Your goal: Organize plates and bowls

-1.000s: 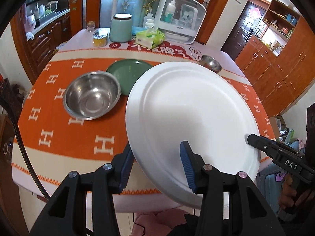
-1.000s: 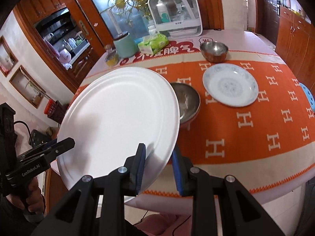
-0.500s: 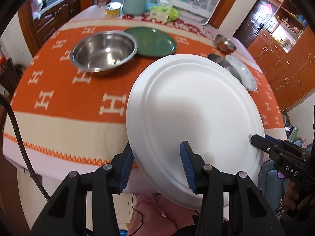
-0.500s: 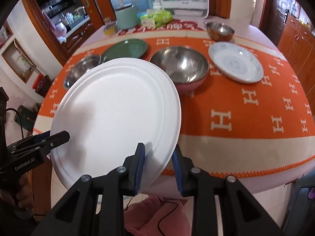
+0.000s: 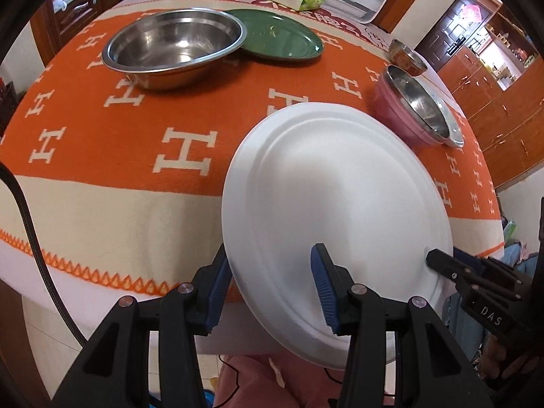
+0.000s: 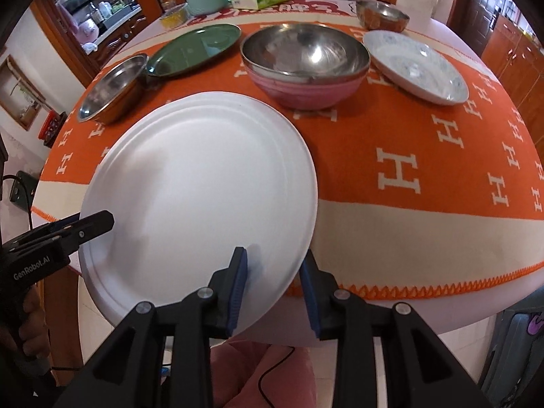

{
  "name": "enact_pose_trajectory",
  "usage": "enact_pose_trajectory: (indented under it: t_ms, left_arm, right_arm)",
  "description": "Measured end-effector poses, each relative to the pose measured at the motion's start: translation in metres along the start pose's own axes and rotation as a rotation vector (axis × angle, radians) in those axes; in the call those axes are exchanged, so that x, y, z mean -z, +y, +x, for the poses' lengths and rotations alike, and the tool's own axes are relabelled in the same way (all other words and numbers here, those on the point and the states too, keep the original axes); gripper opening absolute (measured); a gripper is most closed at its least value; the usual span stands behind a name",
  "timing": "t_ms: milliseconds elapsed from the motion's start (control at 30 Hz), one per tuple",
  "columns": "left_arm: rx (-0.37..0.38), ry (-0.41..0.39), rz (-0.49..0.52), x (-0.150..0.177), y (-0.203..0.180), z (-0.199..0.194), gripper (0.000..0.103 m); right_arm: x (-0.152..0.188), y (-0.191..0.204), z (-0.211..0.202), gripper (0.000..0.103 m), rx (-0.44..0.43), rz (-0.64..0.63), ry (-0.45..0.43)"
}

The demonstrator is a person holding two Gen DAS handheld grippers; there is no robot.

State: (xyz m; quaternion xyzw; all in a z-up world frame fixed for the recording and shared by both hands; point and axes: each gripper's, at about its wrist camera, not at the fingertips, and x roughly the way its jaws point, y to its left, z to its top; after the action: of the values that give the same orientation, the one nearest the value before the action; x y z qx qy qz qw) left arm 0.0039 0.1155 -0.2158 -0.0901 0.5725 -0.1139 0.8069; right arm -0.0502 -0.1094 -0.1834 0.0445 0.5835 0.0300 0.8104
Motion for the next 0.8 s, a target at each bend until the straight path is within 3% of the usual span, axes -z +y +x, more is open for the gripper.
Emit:
enact_pose_trajectory:
  t_ms: [267, 333, 500, 800]
  left_arm:
    - [0.002, 0.024, 0.002, -0.011, 0.000, 0.014, 0.045]
    - [-0.001, 0.028, 0.006, -0.016, 0.000, 0.014, 0.049]
    - [-0.024, 0.033, 0.014, -0.028, 0.001, 0.011, 0.051]
    - [-0.076, -0.007, -0.015, -0.051, 0.001, -0.010, 0.052]
  right_arm:
    - [-0.005, 0.001, 0.011, 0.038, 0.033, 0.008, 0.023]
    - [-0.007, 0.002, 0.013, 0.043, 0.054, 0.004, 0.027]
    - [-0.013, -0.003, 0.011, 0.046, 0.071, 0.040, 0.036]
    - [-0.030, -0.010, -0.011, 0.046, 0.053, 0.046, -0.027]
